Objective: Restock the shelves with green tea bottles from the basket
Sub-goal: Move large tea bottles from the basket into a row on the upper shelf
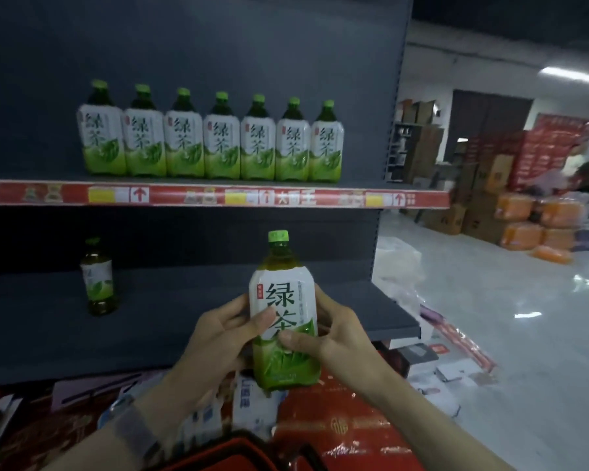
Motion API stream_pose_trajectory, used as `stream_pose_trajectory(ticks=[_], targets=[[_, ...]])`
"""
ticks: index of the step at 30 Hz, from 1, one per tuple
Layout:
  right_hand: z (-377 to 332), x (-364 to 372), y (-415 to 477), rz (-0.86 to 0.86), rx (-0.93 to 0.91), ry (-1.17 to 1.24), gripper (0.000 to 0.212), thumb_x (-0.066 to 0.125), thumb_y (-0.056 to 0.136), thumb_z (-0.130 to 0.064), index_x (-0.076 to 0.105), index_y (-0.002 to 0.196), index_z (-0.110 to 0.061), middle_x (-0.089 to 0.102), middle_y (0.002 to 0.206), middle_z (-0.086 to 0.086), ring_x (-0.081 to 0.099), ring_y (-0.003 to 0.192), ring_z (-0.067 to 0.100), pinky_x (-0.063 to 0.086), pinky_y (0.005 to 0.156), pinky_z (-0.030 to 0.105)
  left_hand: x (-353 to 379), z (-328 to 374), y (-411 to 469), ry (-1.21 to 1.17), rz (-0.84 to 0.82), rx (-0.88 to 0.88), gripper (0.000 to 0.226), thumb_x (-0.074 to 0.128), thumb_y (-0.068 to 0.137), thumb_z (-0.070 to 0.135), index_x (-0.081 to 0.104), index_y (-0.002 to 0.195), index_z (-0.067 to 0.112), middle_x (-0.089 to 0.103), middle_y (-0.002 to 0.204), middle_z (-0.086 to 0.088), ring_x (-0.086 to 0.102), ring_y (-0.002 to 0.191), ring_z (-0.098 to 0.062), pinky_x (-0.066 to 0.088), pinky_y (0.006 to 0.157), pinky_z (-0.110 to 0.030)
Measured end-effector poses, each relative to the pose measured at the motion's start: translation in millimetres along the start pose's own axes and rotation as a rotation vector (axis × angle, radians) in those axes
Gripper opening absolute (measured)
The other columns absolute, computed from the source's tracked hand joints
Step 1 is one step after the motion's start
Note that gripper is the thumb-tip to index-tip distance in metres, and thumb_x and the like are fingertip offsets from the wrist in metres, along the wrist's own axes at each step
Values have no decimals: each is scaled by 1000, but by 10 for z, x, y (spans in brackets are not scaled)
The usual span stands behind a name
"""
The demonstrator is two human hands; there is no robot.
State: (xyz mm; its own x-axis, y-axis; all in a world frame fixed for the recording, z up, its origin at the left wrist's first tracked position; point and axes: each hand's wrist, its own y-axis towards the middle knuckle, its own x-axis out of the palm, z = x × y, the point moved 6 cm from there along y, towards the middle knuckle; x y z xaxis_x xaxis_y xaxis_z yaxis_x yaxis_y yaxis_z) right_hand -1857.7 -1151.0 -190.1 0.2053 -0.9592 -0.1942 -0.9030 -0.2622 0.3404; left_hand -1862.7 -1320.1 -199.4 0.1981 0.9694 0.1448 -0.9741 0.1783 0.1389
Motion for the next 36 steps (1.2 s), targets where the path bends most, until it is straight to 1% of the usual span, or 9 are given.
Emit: stream_pose_trajectory(ticks=[3,8,12,16,21,26,30,33,36], targets=[[-277,-225,156,36,-85,9,60,79,91,0,58,143,-22,79,120,1,77,108,20,63,86,32,190,337,191,22,-46,83,35,69,96,18,70,130,22,80,115,-5,78,104,-24,66,77,-37],[-727,-644,569,104,-178,15,58,77,90,4,61,141,-18,80,119,2,77,108,20,63,85,31,454,940,638,52,-85,188,37,72,95,18,69,131,26,79,117,-3,76,109,-21,63,89,-50],[-1075,-959,933,119,-250,-21,60,78,90,2,60,143,-21,79,122,3,76,111,22,63,91,38,619,1353,1042,59,-131,268,36,71,95,19,69,131,23,79,119,-2,76,109,-19,64,85,-43],[-1359,-1228,1224,189,-367,-51,65,76,90,6,57,147,-19,78,123,-3,75,114,16,62,92,32,782,1725,1444,102,-172,402,54,75,87,21,63,140,21,78,123,-3,74,115,-22,62,94,-46],[-1479,-1510,1508,300,-470,-87,71,75,90,8,50,153,-11,77,124,0,73,114,10,61,89,24,940,2011,1873,190,-195,542,72,79,84,26,53,151,17,75,128,-2,70,122,-17,58,101,-47],[-1434,-1781,1761,384,-476,-125,67,74,91,9,52,151,-13,77,122,-1,74,110,8,61,84,23,1130,2056,2333,177,-221,553,69,78,89,19,52,153,17,73,132,-5,70,123,-19,62,96,-44],[-1286,-1965,1991,447,-447,-155,59,72,93,8,56,146,-13,76,123,3,75,111,14,63,90,31,1260,2000,2691,141,-233,501,76,81,84,23,51,153,15,74,129,-9,72,119,-22,61,96,-48],[-1168,-2106,2144,495,-419,-191,51,71,95,5,60,140,-14,77,120,1,74,111,15,63,94,37,1347,1910,2924,119,-213,470,60,76,93,14,55,149,14,77,123,-9,74,114,-23,62,94,-46],[-1075,-2228,2273,501,-370,-218,45,70,96,2,63,137,-16,77,119,-1,74,110,12,63,95,40,1419,1818,3124,134,-188,457,45,72,98,13,63,141,15,78,121,-10,75,112,-25,59,99,-51]])
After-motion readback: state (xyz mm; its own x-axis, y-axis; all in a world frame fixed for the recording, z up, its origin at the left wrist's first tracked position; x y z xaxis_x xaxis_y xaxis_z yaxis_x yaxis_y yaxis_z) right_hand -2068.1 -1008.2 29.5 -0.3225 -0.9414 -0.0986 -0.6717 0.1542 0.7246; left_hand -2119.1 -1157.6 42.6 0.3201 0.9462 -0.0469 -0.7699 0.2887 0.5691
